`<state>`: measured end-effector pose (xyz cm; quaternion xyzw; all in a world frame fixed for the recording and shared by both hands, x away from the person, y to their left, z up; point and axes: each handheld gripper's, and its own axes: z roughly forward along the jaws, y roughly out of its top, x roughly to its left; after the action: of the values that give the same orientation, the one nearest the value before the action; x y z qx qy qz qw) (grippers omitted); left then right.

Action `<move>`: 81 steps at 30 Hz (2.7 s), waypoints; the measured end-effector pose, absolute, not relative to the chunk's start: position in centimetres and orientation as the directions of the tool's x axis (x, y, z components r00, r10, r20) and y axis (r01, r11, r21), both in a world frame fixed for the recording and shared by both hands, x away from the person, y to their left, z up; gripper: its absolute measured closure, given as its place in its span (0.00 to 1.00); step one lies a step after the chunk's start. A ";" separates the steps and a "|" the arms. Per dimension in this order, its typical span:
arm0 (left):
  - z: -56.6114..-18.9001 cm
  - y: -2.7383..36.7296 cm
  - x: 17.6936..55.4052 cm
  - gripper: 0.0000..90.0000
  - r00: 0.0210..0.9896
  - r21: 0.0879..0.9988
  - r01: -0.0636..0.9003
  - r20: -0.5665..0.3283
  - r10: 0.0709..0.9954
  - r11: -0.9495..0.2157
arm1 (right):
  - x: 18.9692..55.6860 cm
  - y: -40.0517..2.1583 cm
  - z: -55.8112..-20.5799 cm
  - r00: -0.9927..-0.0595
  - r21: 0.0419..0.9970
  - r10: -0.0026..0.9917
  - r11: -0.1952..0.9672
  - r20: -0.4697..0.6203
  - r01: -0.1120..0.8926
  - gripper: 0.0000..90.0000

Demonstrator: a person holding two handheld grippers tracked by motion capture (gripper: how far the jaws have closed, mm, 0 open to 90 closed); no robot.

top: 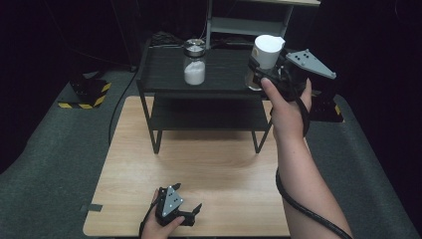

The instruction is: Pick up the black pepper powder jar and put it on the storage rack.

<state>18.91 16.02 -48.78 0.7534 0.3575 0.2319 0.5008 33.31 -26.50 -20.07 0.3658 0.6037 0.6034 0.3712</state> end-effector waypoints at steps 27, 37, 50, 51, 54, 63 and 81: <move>-49.0 16.7 19.1 0.01 0.637 0.923 0.324 -0.053 0.769 -0.205 | 37.6 -24.4 -21.0 -0.415 0.999 0.910 0.004 0.014 0.043 0.33; -49.0 16.7 19.1 0.00 0.637 0.925 0.322 -0.053 0.769 -0.203 | 37.6 -24.3 -21.5 -0.416 1.000 0.909 0.018 -0.008 0.021 0.34; -49.0 16.8 19.1 0.00 0.640 0.925 0.320 -0.053 0.766 -0.204 | 37.8 -25.0 -21.2 -0.445 0.999 0.896 0.010 0.014 0.053 0.19; -49.0 16.8 19.1 0.00 0.640 0.925 0.321 -0.054 0.767 -0.203 | 37.8 -25.1 -21.2 -0.451 0.998 0.893 0.010 0.017 0.057 0.16; -49.0 16.8 19.1 0.00 0.640 0.925 0.320 -0.052 0.766 -0.204 | 37.8 -25.2 -21.3 -0.457 0.998 0.889 0.014 0.017 0.064 0.10; -49.0 16.7 19.0 0.00 0.640 0.924 0.318 -0.045 0.767 -0.211 | 37.0 -25.8 -22.3 -0.468 0.999 0.884 0.013 0.007 0.039 0.00; -49.2 16.8 18.9 0.00 0.636 0.929 0.312 -0.051 0.770 -0.197 | 33.8 -28.7 -25.4 -0.547 1.000 0.837 -0.008 0.004 -0.005 0.00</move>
<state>18.88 16.82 -49.18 0.7414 0.3649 0.2207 0.5181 33.78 -28.73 -25.44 0.3364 0.6183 0.6253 0.3370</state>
